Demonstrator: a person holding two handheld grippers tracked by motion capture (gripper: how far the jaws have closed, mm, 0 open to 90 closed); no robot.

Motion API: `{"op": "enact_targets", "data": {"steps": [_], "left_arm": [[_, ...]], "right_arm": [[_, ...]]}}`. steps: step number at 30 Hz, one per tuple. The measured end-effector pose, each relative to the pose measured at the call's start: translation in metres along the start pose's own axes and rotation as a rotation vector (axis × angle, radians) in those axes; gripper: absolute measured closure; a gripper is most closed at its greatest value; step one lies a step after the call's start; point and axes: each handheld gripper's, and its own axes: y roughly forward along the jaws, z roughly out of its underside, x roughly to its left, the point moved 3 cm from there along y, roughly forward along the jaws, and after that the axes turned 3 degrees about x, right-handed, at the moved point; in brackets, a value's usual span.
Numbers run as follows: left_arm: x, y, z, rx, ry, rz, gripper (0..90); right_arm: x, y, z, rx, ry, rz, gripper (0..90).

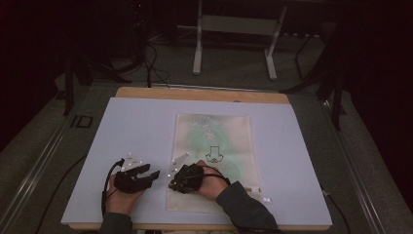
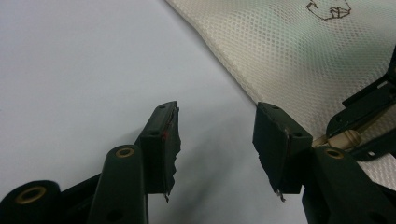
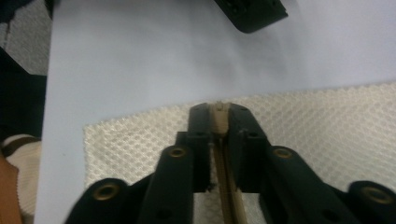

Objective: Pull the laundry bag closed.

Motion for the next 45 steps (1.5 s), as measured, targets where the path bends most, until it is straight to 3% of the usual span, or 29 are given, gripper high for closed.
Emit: {"op": "enact_targets", "data": {"steps": [11, 15, 22, 27, 32, 45], "left_arm": [[-0.007, 0.002, -0.001, 0.0, 0.017, 0.047, 53.3], [-0.012, 0.004, -0.002, 0.008, 0.028, 0.087, 59.9], [-0.024, 0.011, -0.003, 0.05, 0.101, 0.109, 76.2], [-0.029, 0.013, -0.004, 0.053, 0.119, 0.136, 87.7], [-0.034, 0.017, -0.005, 0.058, 0.126, 0.157, 88.7], [-0.04, 0.027, -0.007, 0.067, 0.135, 0.148, 88.6]], "right_arm": [[-0.002, 0.003, 0.008, 0.015, 0.011, -0.01, 81.8], [-0.003, 0.004, 0.008, 0.011, 0.013, -0.013, 81.7], [-0.002, 0.004, 0.008, 0.008, 0.013, -0.011, 81.7], [-0.002, 0.004, 0.009, 0.003, 0.019, -0.01, 81.7], [-0.002, 0.004, 0.009, 0.004, 0.018, -0.012, 81.7], [-0.003, 0.004, 0.009, -0.001, 0.018, -0.012, 81.7]]}}
